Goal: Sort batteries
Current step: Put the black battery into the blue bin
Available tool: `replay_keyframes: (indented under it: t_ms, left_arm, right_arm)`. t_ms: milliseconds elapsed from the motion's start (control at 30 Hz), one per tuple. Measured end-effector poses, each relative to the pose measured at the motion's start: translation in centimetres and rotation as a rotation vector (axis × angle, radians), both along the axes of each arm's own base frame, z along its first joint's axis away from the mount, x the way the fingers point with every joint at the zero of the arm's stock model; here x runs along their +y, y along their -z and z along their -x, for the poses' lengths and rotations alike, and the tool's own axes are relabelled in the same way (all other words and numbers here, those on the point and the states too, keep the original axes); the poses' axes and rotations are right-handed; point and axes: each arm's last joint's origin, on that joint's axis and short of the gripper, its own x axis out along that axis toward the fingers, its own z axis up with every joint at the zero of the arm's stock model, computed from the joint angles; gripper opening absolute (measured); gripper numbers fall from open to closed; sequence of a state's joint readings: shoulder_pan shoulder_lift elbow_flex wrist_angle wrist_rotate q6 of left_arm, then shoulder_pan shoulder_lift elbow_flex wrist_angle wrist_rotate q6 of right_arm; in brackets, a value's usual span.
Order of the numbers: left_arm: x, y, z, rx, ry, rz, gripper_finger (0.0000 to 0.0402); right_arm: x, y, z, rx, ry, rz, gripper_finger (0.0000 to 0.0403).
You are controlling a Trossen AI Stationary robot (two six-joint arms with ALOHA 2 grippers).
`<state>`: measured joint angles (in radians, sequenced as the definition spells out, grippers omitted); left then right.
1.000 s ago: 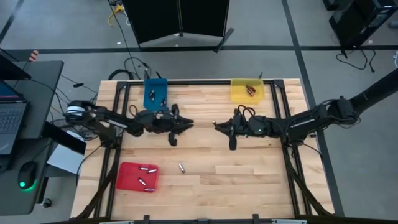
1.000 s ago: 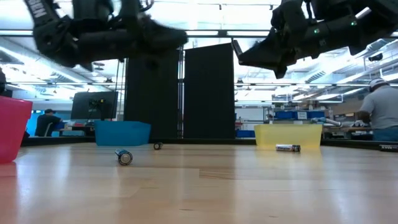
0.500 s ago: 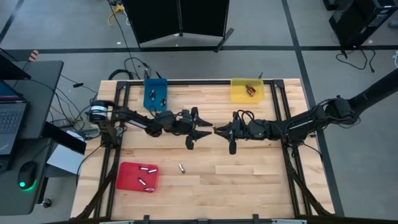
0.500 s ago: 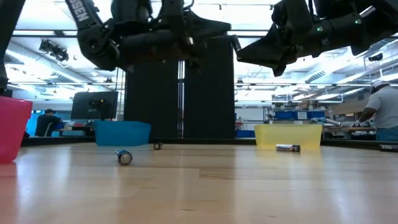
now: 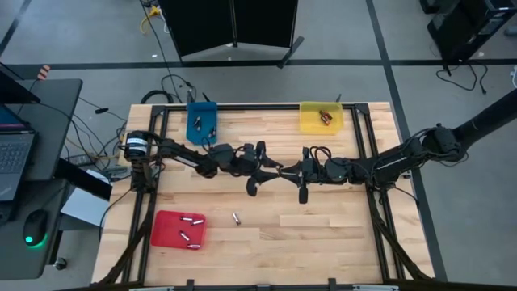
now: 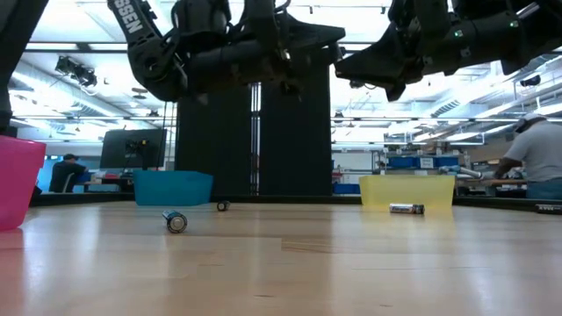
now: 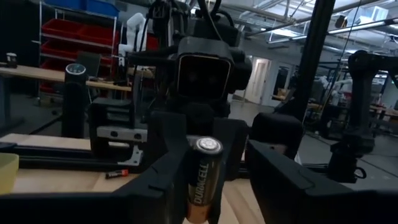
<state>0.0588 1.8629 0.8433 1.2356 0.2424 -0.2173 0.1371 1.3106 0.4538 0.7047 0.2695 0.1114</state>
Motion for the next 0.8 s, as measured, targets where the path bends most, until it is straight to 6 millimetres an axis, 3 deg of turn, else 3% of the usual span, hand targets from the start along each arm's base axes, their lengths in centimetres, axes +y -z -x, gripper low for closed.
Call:
replay_keyframes:
  t_ms: [233, 367, 667, 800]
  left_arm:
    - [0.1, -0.3, -0.2, -0.011, -0.033, -0.002, 0.0057]
    - [0.2, -0.3, -0.2, -0.018, -0.040, -0.024, 0.0055]
    - [0.2, -1.7, 0.3, -0.074, -0.011, -0.082, 0.0055]
    - [0.0, -3.9, 1.6, -0.122, -0.019, -0.153, 0.0055]
  right_arm:
    - [0.0, -0.1, 0.0, -0.005, -0.002, 0.007, 0.0053]
    - [0.0, -0.1, 0.0, -0.006, -0.001, 0.008, 0.0058]
    - [-0.1, -0.1, 0.0, -0.001, 0.024, 0.019, 0.0188]
    - [-0.1, 0.0, 0.0, 0.014, 0.025, 0.049, 0.0227]
